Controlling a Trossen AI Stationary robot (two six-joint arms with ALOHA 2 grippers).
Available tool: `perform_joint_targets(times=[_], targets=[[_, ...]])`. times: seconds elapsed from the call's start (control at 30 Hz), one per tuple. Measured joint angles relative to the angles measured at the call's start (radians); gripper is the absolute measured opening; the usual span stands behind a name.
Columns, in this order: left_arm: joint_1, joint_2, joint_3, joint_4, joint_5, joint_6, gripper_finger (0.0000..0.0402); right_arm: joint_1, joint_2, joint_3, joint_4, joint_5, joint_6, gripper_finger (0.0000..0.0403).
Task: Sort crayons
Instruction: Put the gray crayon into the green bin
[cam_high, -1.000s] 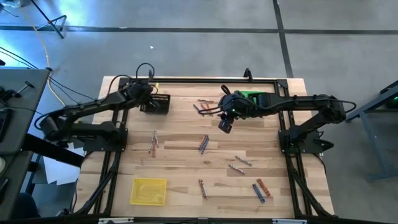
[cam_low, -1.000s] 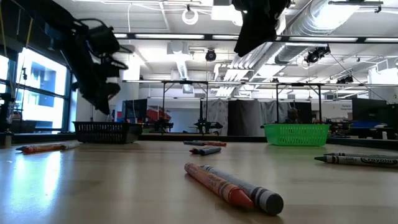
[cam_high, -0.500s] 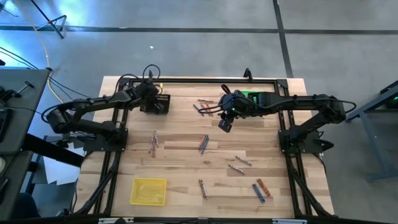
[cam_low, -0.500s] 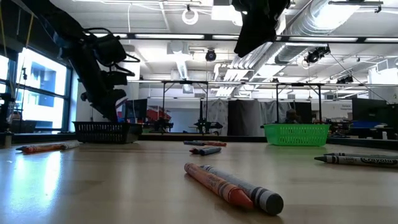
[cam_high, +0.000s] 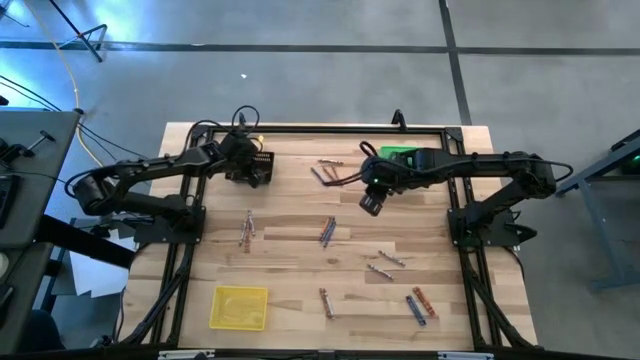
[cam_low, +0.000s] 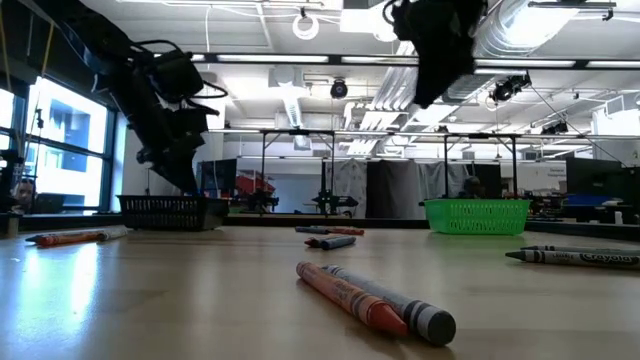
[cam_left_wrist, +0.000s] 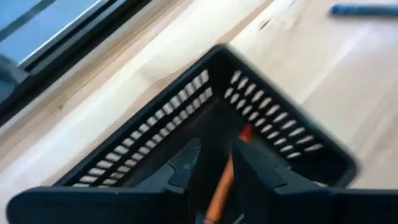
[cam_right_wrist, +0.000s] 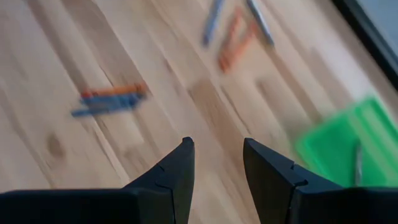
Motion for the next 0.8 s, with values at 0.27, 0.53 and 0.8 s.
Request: perform_joint_targets(times=[0.27, 0.53, 0.8], targets=[[-0.068, -0.103, 0.0, 0.114, 0.016, -0.015, 0.0081, 0.038, 0.027, 0.0, -0.175, 0.005, 0.184, 0.0132], [-0.246, -0.217, 0.0, 0.208, 0.141, -0.125, 0.0079, 0.173, 0.203, 0.0, -0.257, -0.046, 0.257, 0.0132], [-0.467, -0.238, 0.0, 0.428, 0.142, -0.144, 0.0079, 0.267, 0.341, 0.0, -0.336, -0.142, 0.275, 0.0132]])
